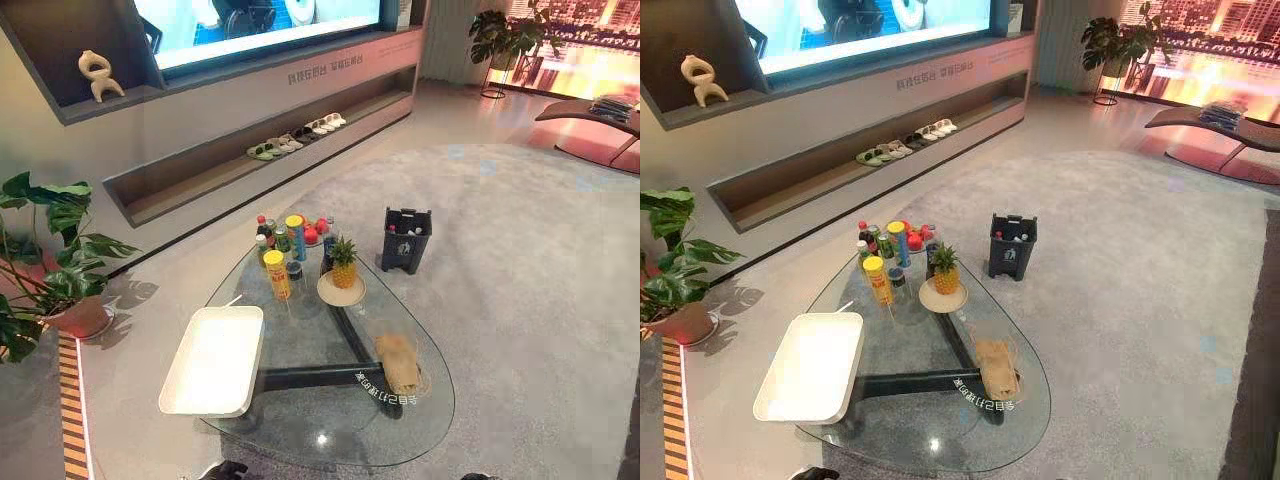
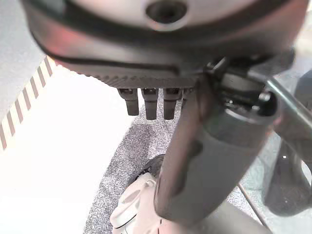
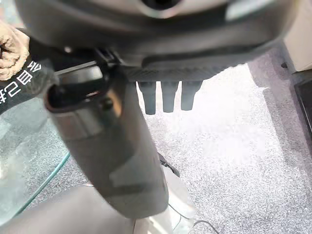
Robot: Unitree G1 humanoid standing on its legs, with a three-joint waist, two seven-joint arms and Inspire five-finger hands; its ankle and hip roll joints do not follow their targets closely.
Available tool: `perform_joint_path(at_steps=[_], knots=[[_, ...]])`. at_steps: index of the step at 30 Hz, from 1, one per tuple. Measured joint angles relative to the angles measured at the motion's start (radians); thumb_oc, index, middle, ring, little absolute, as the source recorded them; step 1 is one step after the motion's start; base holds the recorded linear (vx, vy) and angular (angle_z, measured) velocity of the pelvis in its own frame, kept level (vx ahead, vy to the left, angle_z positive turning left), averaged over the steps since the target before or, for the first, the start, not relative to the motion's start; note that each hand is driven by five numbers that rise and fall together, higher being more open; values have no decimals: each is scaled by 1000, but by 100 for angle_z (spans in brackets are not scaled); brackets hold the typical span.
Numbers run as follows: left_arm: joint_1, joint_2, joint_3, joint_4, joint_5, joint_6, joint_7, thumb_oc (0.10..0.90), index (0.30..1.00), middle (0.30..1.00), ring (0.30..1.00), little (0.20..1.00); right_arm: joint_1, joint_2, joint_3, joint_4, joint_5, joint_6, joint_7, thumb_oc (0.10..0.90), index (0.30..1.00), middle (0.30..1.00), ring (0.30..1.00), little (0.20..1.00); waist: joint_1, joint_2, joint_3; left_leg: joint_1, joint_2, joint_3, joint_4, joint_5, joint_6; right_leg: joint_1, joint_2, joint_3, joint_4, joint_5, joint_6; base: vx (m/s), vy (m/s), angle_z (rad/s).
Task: Wipe the table with a cloth and put it in the basket.
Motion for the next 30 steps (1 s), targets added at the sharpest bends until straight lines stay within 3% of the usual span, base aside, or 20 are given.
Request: perform_joint_path(at_steps=[30], knots=[[2,-8,5,0,-1,14,-5,800,900,900,900,900,0,0,-4,0,0,0,0,800,900,900,900,900,1,11,-8,7,0,-1,0,0,0,8,0,-1,0,0,0,-6,-1,-1]])
